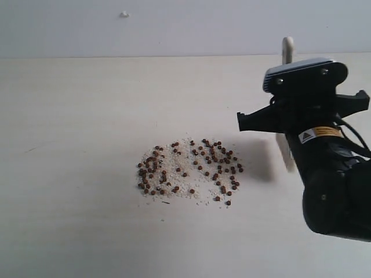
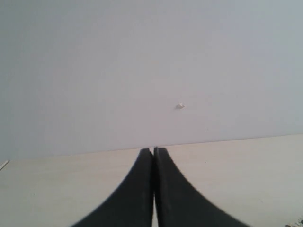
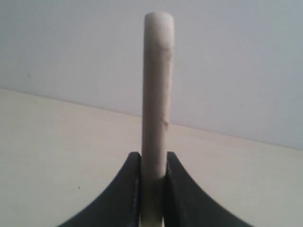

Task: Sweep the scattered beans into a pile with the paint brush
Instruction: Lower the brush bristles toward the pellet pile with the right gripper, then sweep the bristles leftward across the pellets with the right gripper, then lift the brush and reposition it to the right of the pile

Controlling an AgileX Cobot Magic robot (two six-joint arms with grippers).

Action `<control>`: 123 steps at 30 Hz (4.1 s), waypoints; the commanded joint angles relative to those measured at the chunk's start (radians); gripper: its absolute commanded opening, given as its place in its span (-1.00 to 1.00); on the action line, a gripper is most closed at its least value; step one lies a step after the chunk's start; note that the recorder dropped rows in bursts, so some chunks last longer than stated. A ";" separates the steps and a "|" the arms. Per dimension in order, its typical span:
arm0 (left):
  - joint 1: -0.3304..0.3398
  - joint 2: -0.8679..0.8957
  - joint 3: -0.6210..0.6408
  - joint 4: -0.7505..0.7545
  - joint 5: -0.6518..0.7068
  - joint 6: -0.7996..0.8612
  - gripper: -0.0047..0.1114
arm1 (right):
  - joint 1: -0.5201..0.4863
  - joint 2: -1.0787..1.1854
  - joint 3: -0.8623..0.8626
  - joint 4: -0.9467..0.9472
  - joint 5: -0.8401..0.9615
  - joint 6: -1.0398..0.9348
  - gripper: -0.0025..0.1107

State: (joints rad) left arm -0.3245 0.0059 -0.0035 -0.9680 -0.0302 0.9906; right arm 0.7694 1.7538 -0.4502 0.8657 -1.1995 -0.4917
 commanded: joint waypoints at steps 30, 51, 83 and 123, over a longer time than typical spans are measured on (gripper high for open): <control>0.002 -0.006 0.003 -0.006 -0.001 0.001 -0.92 | 0.007 -0.110 -0.245 0.269 0.294 -0.398 -0.96; 0.002 -0.006 0.003 -0.006 -0.001 0.001 -0.92 | 0.380 0.053 -0.151 0.639 0.092 -0.289 -0.96; 0.002 -0.006 0.003 -0.006 -0.001 0.001 -0.92 | 0.400 0.078 -0.466 0.544 -0.022 -0.359 -0.96; 0.002 -0.006 0.003 -0.006 -0.001 0.001 -0.92 | -0.270 -0.409 -0.215 -1.294 0.801 0.341 -0.96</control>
State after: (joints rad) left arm -0.3245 0.0059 -0.0035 -0.9680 -0.0302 0.9906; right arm 0.5387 1.3246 -0.6679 -0.3904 -0.3363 -0.1651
